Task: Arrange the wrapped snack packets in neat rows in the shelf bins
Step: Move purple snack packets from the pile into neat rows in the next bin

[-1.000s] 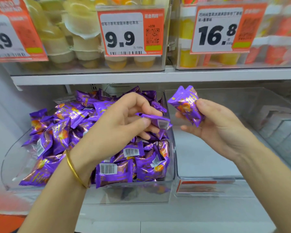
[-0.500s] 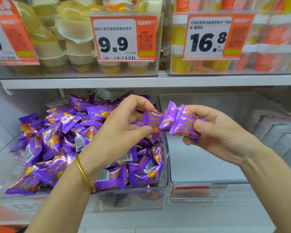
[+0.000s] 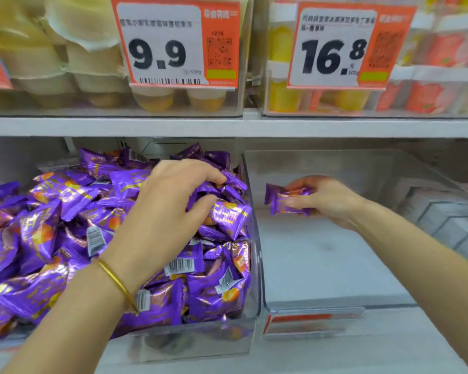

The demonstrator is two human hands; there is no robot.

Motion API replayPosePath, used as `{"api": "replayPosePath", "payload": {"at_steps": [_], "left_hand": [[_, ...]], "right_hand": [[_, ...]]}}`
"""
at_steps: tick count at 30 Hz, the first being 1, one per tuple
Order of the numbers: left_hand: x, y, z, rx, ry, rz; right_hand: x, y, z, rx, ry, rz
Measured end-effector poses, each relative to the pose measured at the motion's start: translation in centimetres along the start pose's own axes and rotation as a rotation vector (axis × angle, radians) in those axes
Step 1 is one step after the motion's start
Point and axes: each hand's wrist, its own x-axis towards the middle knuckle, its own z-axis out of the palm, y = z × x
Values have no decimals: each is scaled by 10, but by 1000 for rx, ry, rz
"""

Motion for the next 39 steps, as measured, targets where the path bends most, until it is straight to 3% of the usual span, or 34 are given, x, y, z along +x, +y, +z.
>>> {"api": "replayPosePath", "payload": {"at_steps": [3, 7, 12, 22, 31, 39], "left_hand": [[-2, -1, 0, -31, 27, 9], [-1, -2, 0, -79, 36, -14], [-2, -3, 2, -137, 36, -73], [-3, -1, 2, -176, 43, -102], [-5, -2, 3, -205, 45, -126], [-5, -3, 2, -191, 54, -124]], "right_hand": [[27, 19, 17, -183, -20, 10], [38, 39, 34, -221, -40, -39], [46, 52, 42, -266, 32, -113], [50, 52, 61, -298, 279, -56], [52, 53, 64, -360, 286, -129], [53, 57, 61, -329, 223, -81]]}}
